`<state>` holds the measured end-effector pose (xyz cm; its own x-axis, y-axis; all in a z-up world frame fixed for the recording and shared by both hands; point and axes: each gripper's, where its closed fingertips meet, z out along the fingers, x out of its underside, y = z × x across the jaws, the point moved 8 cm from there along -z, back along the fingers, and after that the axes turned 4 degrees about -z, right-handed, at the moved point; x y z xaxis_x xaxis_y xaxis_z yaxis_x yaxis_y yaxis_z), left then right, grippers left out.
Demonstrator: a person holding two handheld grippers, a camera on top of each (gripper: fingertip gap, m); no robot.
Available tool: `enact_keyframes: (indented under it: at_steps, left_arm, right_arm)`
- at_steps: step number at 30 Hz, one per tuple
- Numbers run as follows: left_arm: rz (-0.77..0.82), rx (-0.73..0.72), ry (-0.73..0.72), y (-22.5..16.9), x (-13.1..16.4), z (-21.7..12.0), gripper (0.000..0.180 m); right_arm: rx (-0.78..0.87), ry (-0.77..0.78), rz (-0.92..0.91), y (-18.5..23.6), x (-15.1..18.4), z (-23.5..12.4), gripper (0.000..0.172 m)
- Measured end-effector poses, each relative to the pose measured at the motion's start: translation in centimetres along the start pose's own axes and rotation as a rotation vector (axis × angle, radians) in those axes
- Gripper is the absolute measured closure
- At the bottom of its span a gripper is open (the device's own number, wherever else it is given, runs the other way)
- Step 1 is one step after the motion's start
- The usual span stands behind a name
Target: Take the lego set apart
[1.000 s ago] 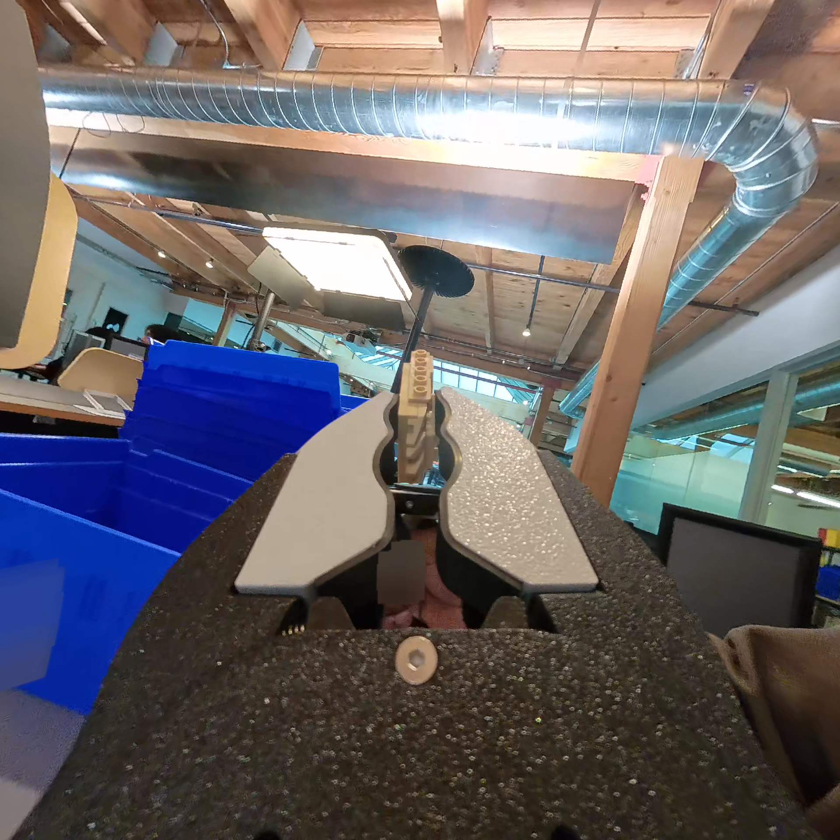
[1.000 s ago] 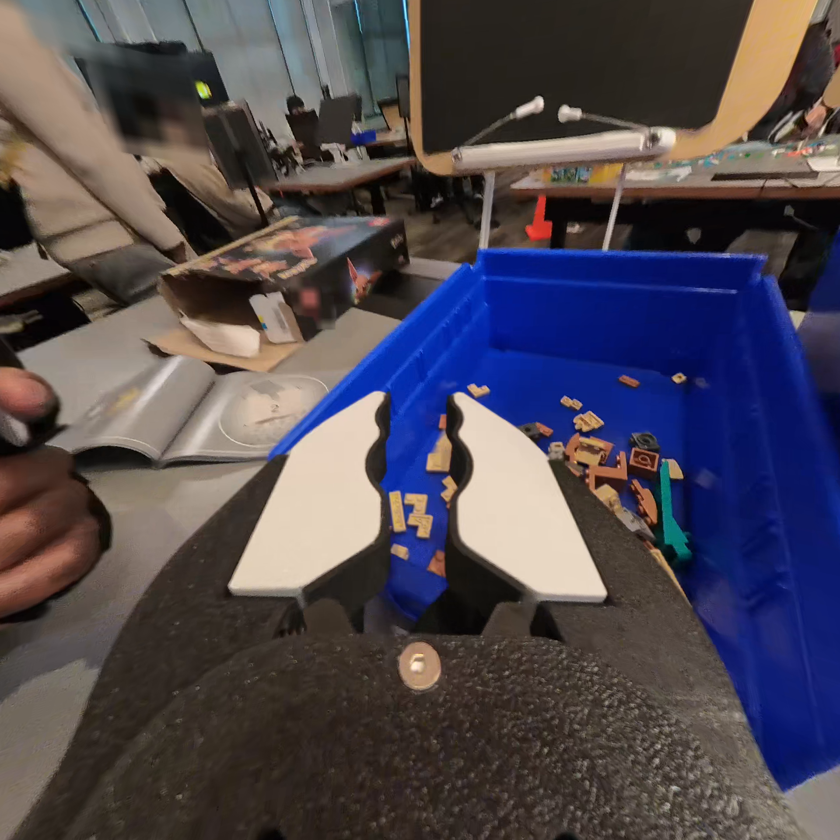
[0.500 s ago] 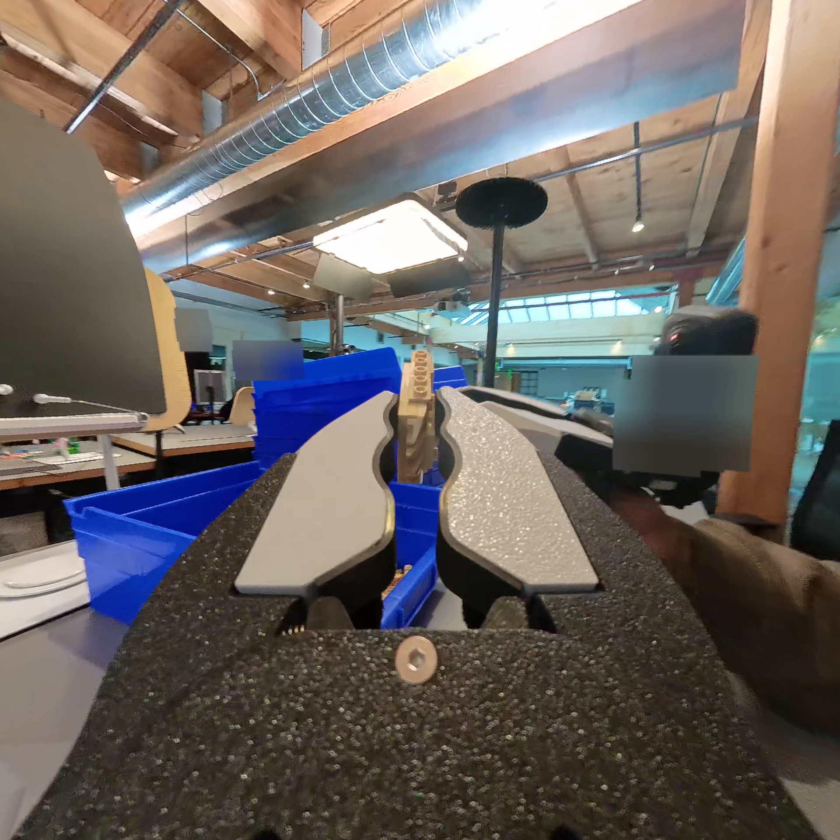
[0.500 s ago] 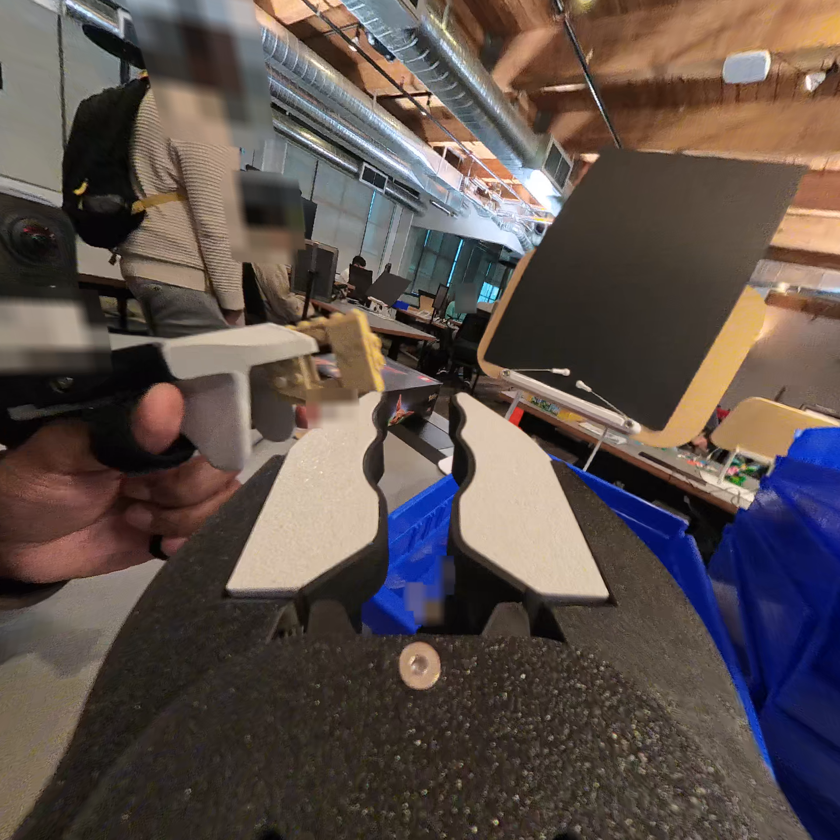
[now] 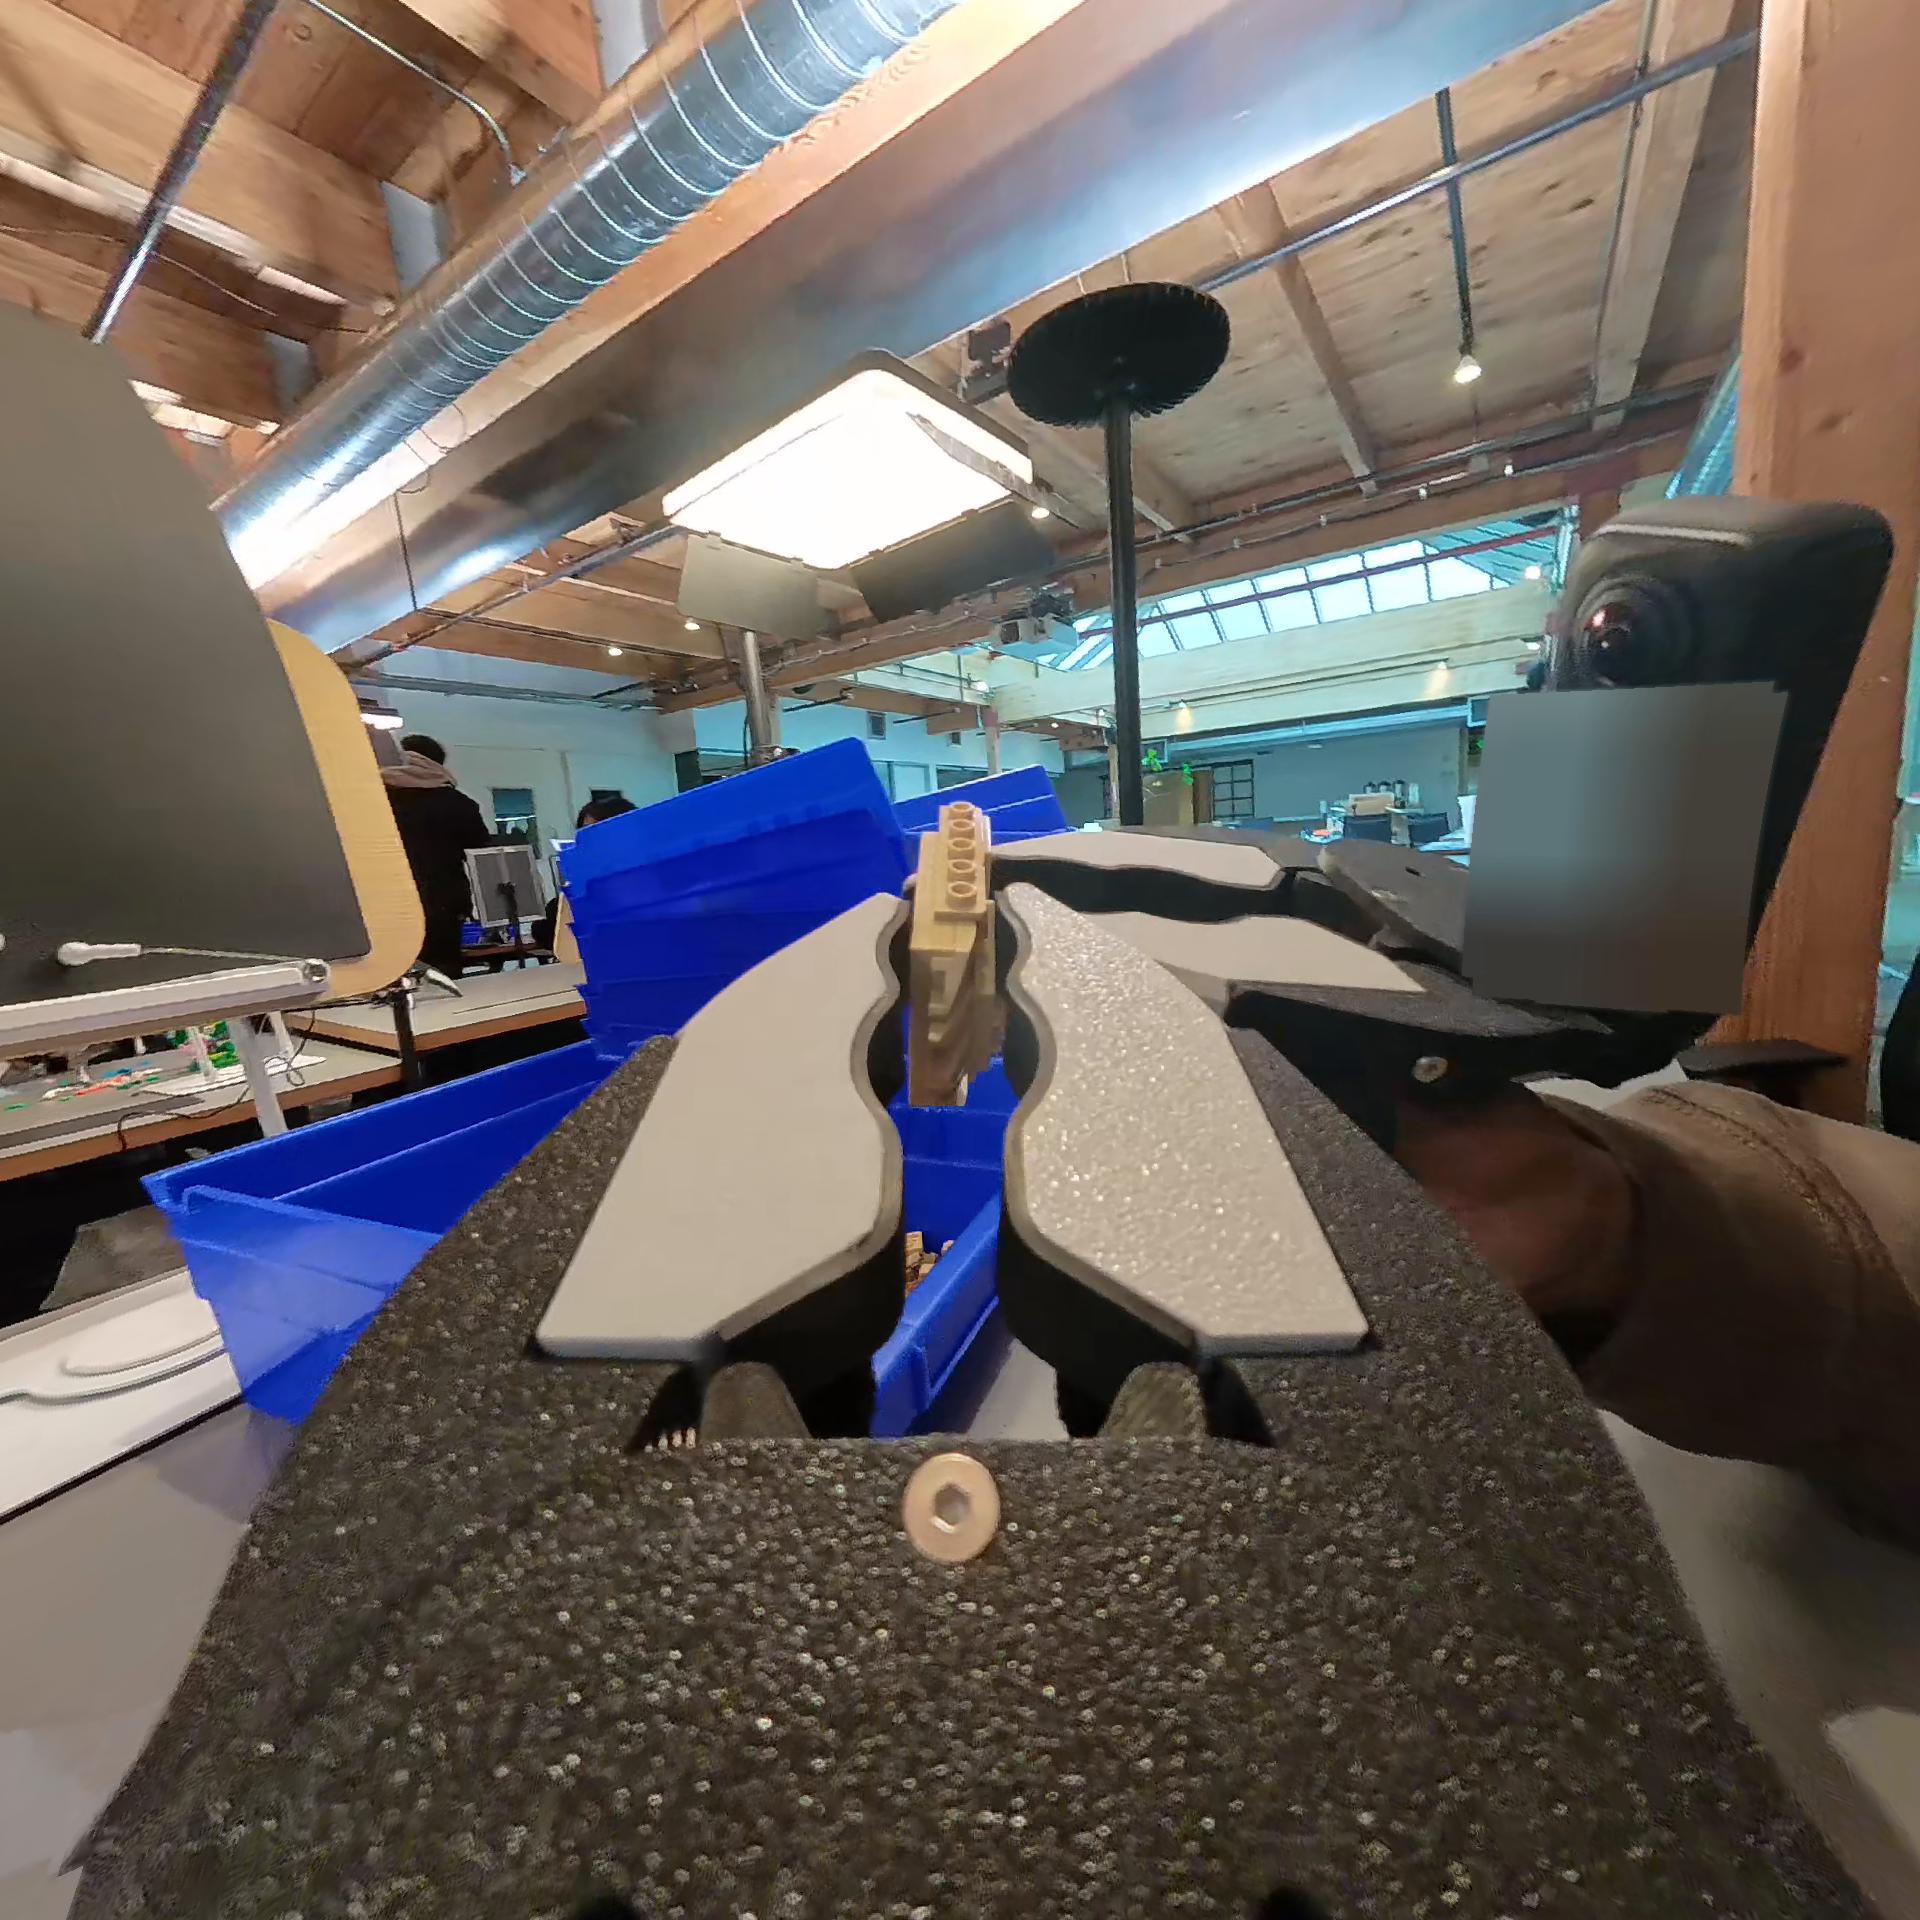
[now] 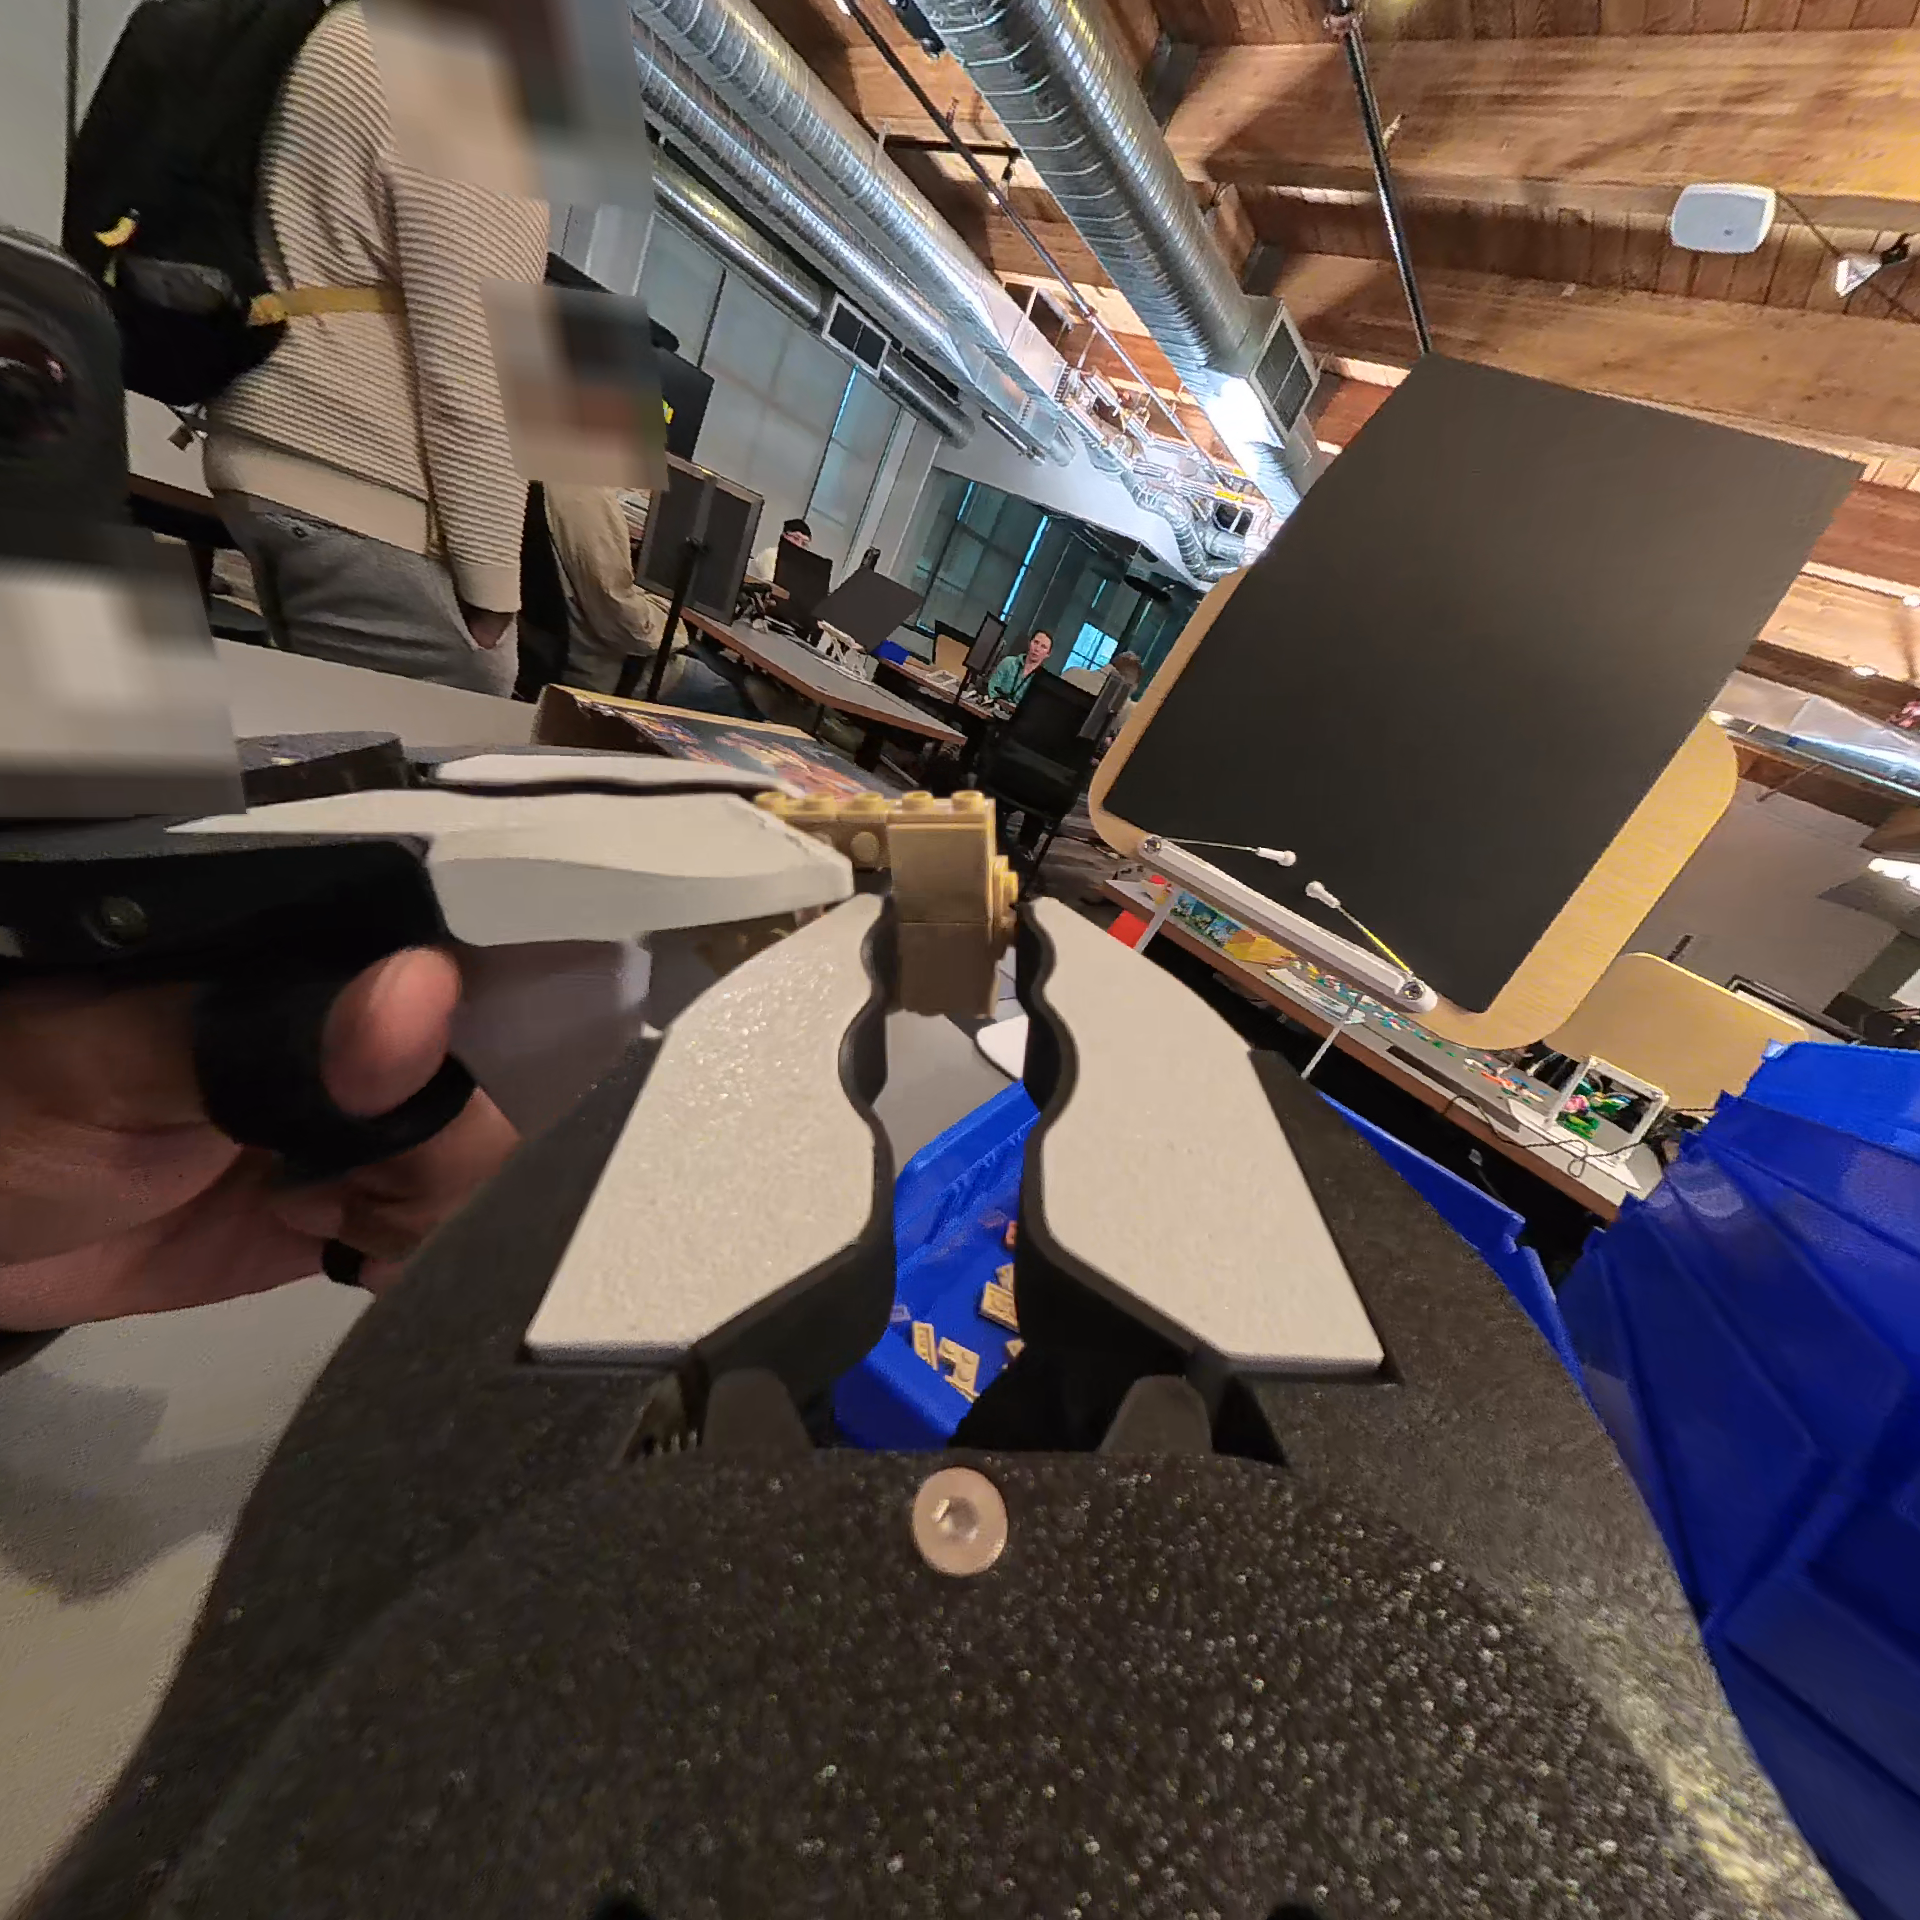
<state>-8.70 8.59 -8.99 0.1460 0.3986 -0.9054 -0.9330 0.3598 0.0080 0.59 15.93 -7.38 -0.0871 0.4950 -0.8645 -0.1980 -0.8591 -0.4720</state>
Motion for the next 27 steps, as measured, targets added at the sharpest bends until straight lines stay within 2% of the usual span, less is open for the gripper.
enact_keyframes:
  at_steps: [7, 13, 21, 27]
  left_arm:
    - [-0.021, 0.063, 0.053, 0.2, -0.1, 0.1, 0.167]
    - [-0.081, 0.118, 0.095, 0.5, 0.0, 0.1, 0.167]
    - [-0.09, 0.134, 0.139, 0.5, 0.2, 0.3, 0.167]
    - [-0.067, 0.055, 0.147, 0.6, 0.5, 0.4, 0.167]
  right_arm:
    - [-0.032, 0.021, -0.104, -0.3, -0.2, -0.4, 0.151]
    - [-0.128, 0.029, -0.086, -0.8, -0.1, -0.8, 0.15]
    - [-0.175, 0.038, -0.117, -1.2, 0.1, -1.1, 0.15]
    - [-0.031, 0.056, -0.18, -0.6, 0.5, -0.5, 0.151]
